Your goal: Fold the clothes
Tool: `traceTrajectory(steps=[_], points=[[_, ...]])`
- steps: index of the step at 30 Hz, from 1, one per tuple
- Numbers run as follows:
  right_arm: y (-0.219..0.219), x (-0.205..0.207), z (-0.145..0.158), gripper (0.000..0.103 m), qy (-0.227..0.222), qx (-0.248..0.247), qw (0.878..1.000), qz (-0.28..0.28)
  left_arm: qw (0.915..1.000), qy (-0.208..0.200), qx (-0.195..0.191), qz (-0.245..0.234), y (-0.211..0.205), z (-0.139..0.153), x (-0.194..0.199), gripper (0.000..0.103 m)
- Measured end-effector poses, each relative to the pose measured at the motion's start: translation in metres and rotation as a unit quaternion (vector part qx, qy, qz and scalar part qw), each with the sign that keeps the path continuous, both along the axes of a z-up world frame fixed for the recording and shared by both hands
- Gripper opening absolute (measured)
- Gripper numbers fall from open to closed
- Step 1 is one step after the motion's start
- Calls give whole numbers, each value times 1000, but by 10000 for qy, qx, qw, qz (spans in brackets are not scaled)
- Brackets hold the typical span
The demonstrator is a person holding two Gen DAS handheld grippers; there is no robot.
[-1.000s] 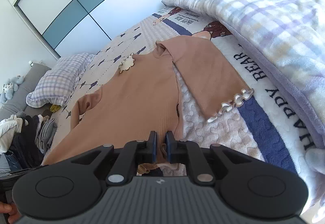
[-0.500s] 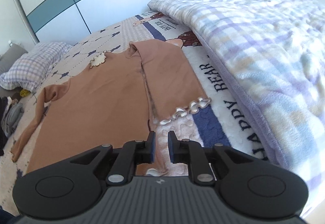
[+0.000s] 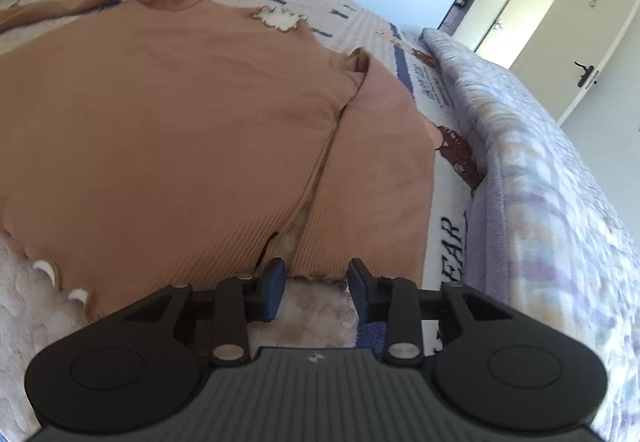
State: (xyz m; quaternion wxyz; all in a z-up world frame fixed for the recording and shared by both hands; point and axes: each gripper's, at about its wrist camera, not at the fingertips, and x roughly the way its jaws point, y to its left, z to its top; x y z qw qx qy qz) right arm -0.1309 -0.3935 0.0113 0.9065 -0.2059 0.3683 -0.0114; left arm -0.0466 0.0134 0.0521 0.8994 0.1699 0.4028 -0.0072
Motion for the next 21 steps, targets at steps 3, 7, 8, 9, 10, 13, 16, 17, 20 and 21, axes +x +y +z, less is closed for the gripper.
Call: traceTrajectory(steps=[3,7,8,9,10,13,16,17,20,21], points=[[-12,8,6,12,-10,256,9996,-69,9998,-26,187,-79,-4,-9,10,17],[-28,16,43,10,-420,784,9958,-218,9994,-125,271,-156,-6,-14,21,14],[-34,18,61,10,-613,868,9941,-206,9991,-176,350,-177,-6,-14,23,11],[-41,20,79,10,-806,952,9920,-195,9987,-209,427,-184,-5,-14,26,6],[-53,24,101,10,-1039,1036,9888,-257,9984,-243,475,-180,-3,-12,29,5],[-116,36,172,10,-1867,1370,9692,-843,9990,-299,313,-98,8,-2,40,3],[-215,58,221,10,-2486,1843,9259,-2165,9994,-343,80,22,22,8,52,3],[-247,69,224,9,-2496,1935,9122,-2611,9993,-361,17,57,26,10,55,3],[-316,102,199,0,-2131,1913,8766,-3867,9990,-407,-92,175,33,15,63,3],[-331,112,185,0,-1932,1831,8677,-4197,9989,-406,-89,195,35,16,64,3]])
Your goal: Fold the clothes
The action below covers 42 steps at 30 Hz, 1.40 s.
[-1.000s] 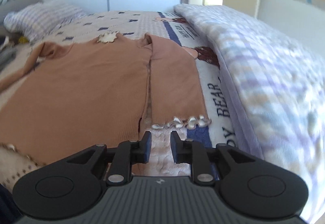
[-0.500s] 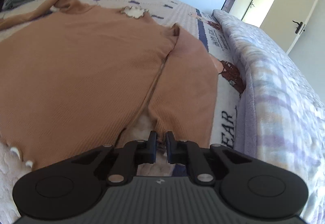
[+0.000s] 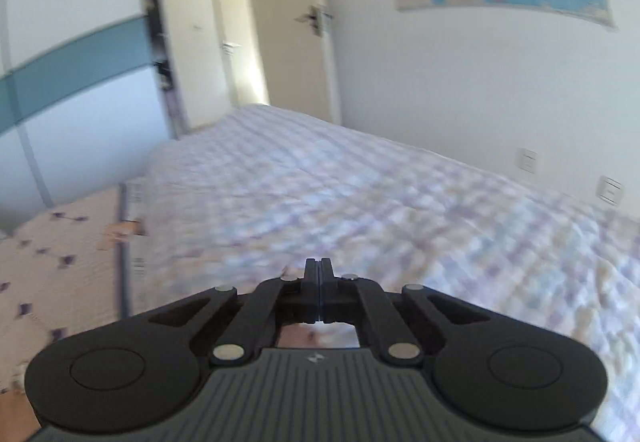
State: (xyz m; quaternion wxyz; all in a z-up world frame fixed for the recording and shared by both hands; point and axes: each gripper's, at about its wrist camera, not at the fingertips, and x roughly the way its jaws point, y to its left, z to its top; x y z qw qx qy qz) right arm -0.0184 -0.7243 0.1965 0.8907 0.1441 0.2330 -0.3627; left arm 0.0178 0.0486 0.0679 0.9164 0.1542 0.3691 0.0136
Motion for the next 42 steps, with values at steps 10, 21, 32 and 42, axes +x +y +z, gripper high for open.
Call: traceTrajectory(steps=[10,21,32,42], points=[[80,-28,-62,13,-592,660,9948,503,9998,-82,-57,196,29,21,-3,3],[260,-43,-109,39,-213,1251,9559,2649,9949,-609,-92,803,67,61,36,3],[290,-36,-185,43,526,929,9490,2965,9911,-102,539,1210,94,39,79,10],[285,-51,-202,55,-104,364,9394,3406,9819,-1,-1238,1435,89,-1,18,38]])
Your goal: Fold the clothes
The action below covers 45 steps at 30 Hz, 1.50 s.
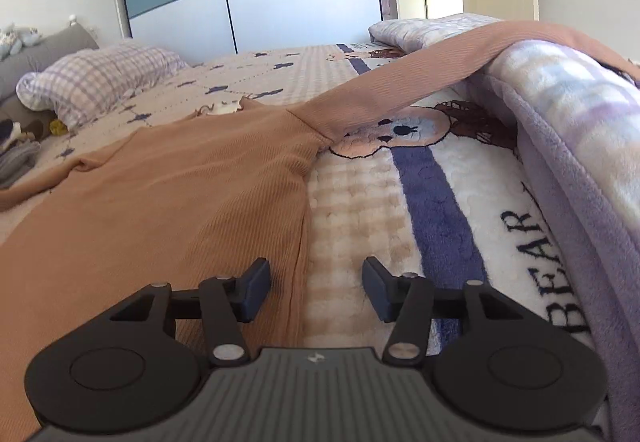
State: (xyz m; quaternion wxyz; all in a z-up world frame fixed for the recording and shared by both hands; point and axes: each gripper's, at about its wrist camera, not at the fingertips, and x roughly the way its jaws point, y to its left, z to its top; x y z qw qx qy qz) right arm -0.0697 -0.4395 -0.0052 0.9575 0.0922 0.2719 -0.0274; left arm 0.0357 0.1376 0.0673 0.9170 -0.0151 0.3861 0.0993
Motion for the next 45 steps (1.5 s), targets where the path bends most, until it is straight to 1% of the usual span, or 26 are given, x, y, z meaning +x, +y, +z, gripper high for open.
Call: traceTrajectory(steps=[1,3,5,7,9,11,13,15,17,18,19,22,24,25,26,27,28,29,30,31,32,34,35,37,41,45], points=[[1,0,0,55,2,-39,10000,-7,9996,5,-276,-48,-3,-4,-5,38],[4,0,1,55,6,-117,9999,-22,9984,1,-535,-167,-8,-9,-11,39],[8,1,0,56,12,-214,9998,-29,9986,-98,-504,-81,-8,-9,-8,43],[9,0,0,56,-7,-226,9997,-32,9984,-225,-446,247,2,-8,0,51],[7,-1,-2,56,-38,-147,9999,-34,9968,-233,-499,577,17,-7,11,53],[5,-2,-3,56,-56,-102,9999,-36,9960,-247,-467,719,24,0,25,53],[7,-3,-4,56,-64,-149,9999,-40,9979,-408,-289,407,14,15,37,53],[7,-3,-5,56,-76,-156,9998,-38,9985,-509,111,-167,-10,31,53,57],[6,-2,-6,56,-91,-117,9999,-34,9953,-438,500,-703,-34,38,76,60],[5,-3,-6,56,-100,-64,9999,-31,9921,-398,692,-969,-46,40,88,62],[4,-3,-6,56,-108,-17,9999,-28,9903,-245,739,-1153,-56,40,102,63],[1,-4,-6,57,-137,95,9999,-19,9821,290,658,-1741,-81,23,142,65],[0,-4,-6,57,-159,175,9997,-10,9752,456,687,-2052,-97,7,156,65],[-1,-5,-7,57,-168,210,9996,-7,9713,494,808,-2182,-104,-1,160,66],[-2,-5,-7,57,-177,245,9995,-4,9691,548,967,-2200,-111,-11,164,66],[-3,-5,-7,58,-186,284,9994,-1,9706,594,1016,-2101,-113,-17,168,66],[-4,-6,-7,58,-195,326,9993,3,9755,572,879,-1934,-111,-22,171,62],[-5,-6,-7,58,-204,368,9991,7,9806,496,558,-1813,-107,-24,173,53],[-6,-7,-7,58,-212,412,9989,10,9824,456,201,-1800,-104,-24,173,25],[-7,-7,-7,58,-222,459,9987,14,9824,406,-5,-1823,-105,-25,172,7],[-8,-7,-8,58,-234,512,9984,19,9824,331,100,-1834,-109,-24,169,4],[-11,-8,-8,59,-260,634,9976,30,9768,200,637,-2032,-125,-26,164,2],[-13,-9,-8,59,-276,707,9971,37,9747,153,769,-2091,-129,-26,161,1],[-15,-9,-8,59,-301,812,9962,40,9752,64,711,-2097,-127,-22,160,1],[-15,-10,-8,59,-315,867,9957,41,9808,-207,398,-1896,-111,-3,167,1],[-15,-9,-9,59,-331,923,9952,40,9794,-308,580,-1908,-116,6,173,2]])
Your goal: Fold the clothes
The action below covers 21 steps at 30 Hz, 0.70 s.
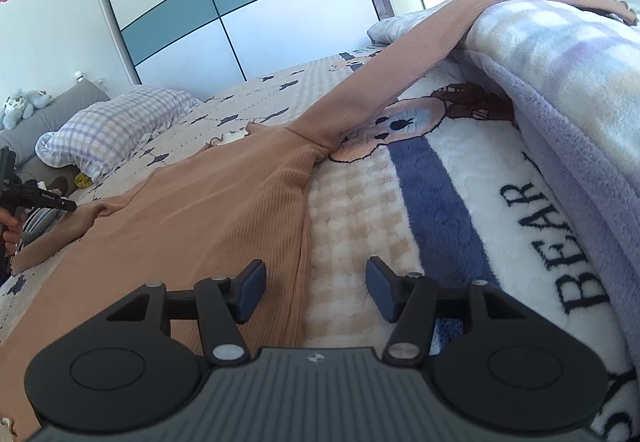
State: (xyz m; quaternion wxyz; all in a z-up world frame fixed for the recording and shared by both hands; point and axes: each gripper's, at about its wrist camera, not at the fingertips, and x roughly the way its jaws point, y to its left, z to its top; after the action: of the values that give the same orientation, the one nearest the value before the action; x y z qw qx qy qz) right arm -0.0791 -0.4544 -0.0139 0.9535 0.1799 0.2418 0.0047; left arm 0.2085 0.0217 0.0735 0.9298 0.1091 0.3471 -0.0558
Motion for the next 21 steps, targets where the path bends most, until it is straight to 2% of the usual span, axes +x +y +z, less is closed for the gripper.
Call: traceTrajectory(steps=[5,8,10,12,14,17,19,21], points=[[-4,-2,-1,59,-21,63,10000,2,9992,-237,216,258,-4,5,14,2],[-3,-2,-1,59,-22,50,10000,-2,9934,-564,643,759,-9,-1,26,0],[-3,-2,0,59,-28,46,10000,-11,9912,-407,709,1038,-8,-13,34,0],[-4,-2,-1,58,-24,30,10000,-17,9912,-232,311,1268,1,-16,30,0],[-3,-1,0,58,-22,17,10000,-20,9902,-302,-297,1333,16,-9,7,3],[-7,-2,-1,58,-56,144,9999,-16,9852,-441,-581,1549,37,2,-43,6],[-9,-2,-2,58,-74,216,9997,-20,9796,-415,-747,1820,56,5,-79,15],[-9,-2,-1,58,-77,222,9997,-23,9682,-277,-994,2277,84,1,-106,18]])
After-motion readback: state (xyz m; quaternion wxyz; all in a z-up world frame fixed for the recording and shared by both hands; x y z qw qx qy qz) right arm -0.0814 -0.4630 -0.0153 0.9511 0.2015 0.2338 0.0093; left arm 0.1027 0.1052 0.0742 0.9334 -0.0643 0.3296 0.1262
